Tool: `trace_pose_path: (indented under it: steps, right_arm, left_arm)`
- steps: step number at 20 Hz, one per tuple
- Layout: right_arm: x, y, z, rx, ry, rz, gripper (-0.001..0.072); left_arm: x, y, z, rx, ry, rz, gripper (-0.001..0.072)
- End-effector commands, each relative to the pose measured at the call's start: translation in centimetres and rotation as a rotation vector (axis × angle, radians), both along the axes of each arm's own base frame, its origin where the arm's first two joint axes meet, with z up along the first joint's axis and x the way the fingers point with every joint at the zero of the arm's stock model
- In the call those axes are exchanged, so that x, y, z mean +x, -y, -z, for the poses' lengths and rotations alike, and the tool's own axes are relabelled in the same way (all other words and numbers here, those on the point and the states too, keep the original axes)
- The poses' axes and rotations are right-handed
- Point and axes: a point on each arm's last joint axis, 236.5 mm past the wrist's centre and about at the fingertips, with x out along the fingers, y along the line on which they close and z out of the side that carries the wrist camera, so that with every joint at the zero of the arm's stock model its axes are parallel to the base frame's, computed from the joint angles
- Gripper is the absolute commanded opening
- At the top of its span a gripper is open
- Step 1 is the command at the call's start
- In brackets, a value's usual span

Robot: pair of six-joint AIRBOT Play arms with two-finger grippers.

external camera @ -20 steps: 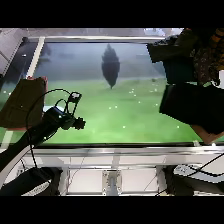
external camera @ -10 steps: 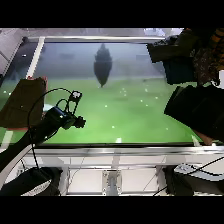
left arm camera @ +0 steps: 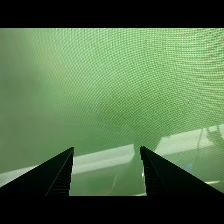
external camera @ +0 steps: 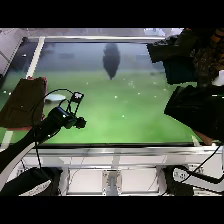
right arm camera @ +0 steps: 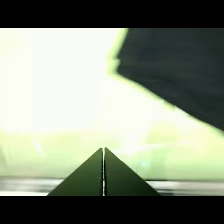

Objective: Fold the clothes and pants, and hang the long-sleeved shirts on hangers.

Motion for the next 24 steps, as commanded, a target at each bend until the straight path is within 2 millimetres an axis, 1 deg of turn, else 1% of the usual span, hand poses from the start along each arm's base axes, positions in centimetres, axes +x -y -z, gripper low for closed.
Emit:
trace_pose_path:
  steps: [1, 3, 4, 5, 7, 9, 11, 13, 15, 17, 19, 21, 22, 24]
  right_arm:
    - [-0.4, -9.5, 2.9, -0.032, -0.007, -0.194, 0.0008]
    - [-1.2, -12.3, 4.2, -0.044, -0.041, -0.245, 0.0008]
    - [-1.6, -13.2, 4.8, -0.045, -0.062, -0.254, 0.0008]
    - [-2.0, -13.9, 5.4, -0.046, -0.083, -0.253, 0.0008]
    - [-2.4, -14.7, 5.9, -0.045, -0.105, -0.25, 0.0008]
    - [-2.8, -15.1, 5.9, -0.045, -0.124, -0.216, 0.0008]
    - [-3.5, -15.3, 5.8, -0.043, -0.168, -0.145, 0.0009]
    - [-3.5, -16.0, 5.8, -0.04, -0.16, -0.13, 0.0009]
    - [-3.3, -16.6, 5.3, -0.028, -0.149, -0.136, 0.0009]
    - [-3.1, -18.0, 4.5, 0.033, -0.149, -0.12, 0.0009]
    - [-2.8, -19.9, 3.5, 0.114, -0.141, -0.1, 0.0009]
    - [-3.4, -22.3, 2.5, 0.223, -0.196, -0.006, 0.0009]
    - [-3.7, -22.8, 2.5, 0.219, -0.216, 0.035, 0.0009]
    - [-4.4, -22.4, 3.2, 0.148, -0.273, 0.2, 0.001]
  left_arm:
    - [0.0, 0.0, 0.2, 0.003, -0.005, -0.001, 0.047]
    - [0.0, -0.1, 0.2, 0.003, -0.004, -0.001, 0.047]
    - [0.0, 0.0, 0.2, 0.003, -0.004, -0.001, 0.0469]
    - [0.0, 0.0, 0.2, 0.003, -0.005, 0.0, 0.047]
    - [0.0, 0.0, 0.2, 0.003, -0.005, -0.001, 0.047]
    - [0.0, -0.1, 0.2, 0.003, -0.004, -0.001, 0.047]
    - [0.0, 0.0, 0.2, 0.003, -0.004, -0.001, 0.047]
    - [0.0, 0.0, 0.2, 0.003, -0.005, -0.001, 0.047]
    - [0.0, 0.0, 0.2, 0.003, -0.004, -0.001, 0.047]
    - [0.0, 0.0, 0.2, 0.003, -0.005, -0.001, 0.047]
    - [0.0, 0.0, 0.2, 0.003, -0.005, 0.0, 0.047]
    - [0.0, 0.0, 0.2, 0.003, -0.004, 0.0, 0.047]
    - [0.0, 0.0, 0.2, 0.003, -0.005, 0.0, 0.047]
    - [0.0, 0.0, 0.2, 0.003, -0.004, -0.001, 0.047]
